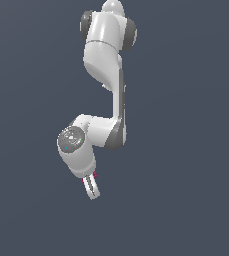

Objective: Pick up the object and move it to a goal position.

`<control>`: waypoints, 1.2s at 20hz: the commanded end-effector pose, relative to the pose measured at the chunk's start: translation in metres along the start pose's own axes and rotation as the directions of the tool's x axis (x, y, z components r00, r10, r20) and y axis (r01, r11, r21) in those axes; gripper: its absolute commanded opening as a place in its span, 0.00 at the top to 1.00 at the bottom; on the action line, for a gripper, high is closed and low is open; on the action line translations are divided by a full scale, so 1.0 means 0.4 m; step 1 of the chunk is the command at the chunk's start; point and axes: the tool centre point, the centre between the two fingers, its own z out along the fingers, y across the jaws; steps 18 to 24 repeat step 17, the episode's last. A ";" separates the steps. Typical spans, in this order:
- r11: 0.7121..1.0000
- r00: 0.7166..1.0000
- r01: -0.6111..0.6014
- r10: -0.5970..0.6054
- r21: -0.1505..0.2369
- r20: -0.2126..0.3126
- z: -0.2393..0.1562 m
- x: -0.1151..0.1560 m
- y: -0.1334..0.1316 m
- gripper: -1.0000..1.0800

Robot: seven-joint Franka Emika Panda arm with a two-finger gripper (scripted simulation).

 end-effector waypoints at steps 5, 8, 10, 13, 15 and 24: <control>1.000 1.000 0.001 -0.001 0.000 0.000 -0.014 0.066 -0.009 1.00; 1.000 1.000 0.001 -0.001 0.000 0.000 -0.017 0.084 -0.012 1.00; 1.000 1.000 0.001 -0.001 0.001 0.001 -0.018 0.092 -0.013 1.00; 1.000 1.000 0.001 -0.001 0.001 0.001 -0.020 0.100 -0.015 1.00; 1.000 1.000 0.001 -0.001 0.001 0.001 -0.020 0.103 -0.016 1.00; 1.000 1.000 0.001 -0.001 0.001 0.001 -0.020 0.103 -0.016 1.00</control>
